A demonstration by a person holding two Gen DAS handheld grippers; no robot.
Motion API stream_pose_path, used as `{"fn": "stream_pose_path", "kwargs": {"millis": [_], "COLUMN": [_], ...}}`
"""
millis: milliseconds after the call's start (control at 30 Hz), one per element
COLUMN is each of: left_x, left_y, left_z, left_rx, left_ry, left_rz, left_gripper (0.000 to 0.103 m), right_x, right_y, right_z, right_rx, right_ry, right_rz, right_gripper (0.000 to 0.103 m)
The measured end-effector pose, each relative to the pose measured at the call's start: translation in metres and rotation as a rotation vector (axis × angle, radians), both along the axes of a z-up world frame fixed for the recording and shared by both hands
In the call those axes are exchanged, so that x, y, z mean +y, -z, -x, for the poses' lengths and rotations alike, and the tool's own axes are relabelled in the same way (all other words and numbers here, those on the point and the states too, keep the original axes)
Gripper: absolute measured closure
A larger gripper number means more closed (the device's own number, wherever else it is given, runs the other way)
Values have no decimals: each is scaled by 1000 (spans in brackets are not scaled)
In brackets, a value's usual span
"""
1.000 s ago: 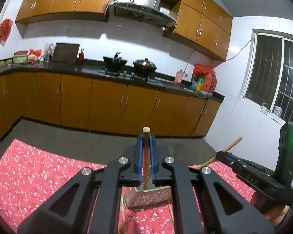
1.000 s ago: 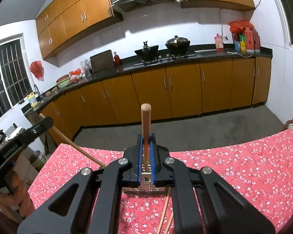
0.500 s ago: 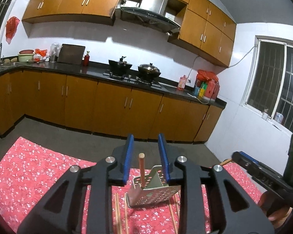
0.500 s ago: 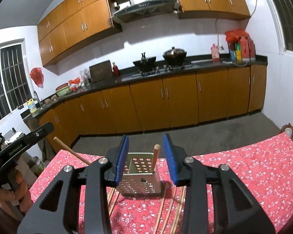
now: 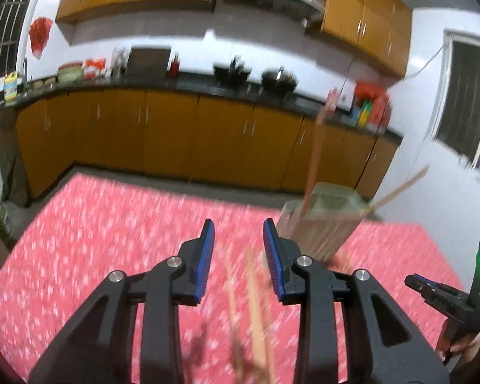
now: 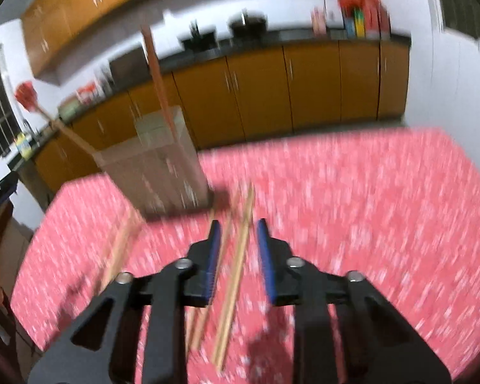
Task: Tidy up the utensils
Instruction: 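Move both tools back to the table and grasp a chopstick with the right tool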
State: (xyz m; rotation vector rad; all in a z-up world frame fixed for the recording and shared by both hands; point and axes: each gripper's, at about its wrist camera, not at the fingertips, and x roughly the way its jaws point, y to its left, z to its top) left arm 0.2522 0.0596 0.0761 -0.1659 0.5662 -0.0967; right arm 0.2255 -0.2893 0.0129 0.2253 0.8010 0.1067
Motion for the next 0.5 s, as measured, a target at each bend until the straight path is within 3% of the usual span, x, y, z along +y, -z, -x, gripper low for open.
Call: {"fn": "stream_pose_path", "kwargs": {"millis": [167,500], "left_x": [-4,-12], "left_y": [49,92], "left_z": [4,6], "left_rx": [126,228], "left_ry": [10,33], "left_rz": [-37,-62], "left_gripper": [71,71], "right_x": [11,29], "right_y": [45,69], "right_z": [0,0], "right_rx": [100,138], "right_ry": [-28,-45], "right_rz": [-4,34], "right_gripper": [87,89]}}
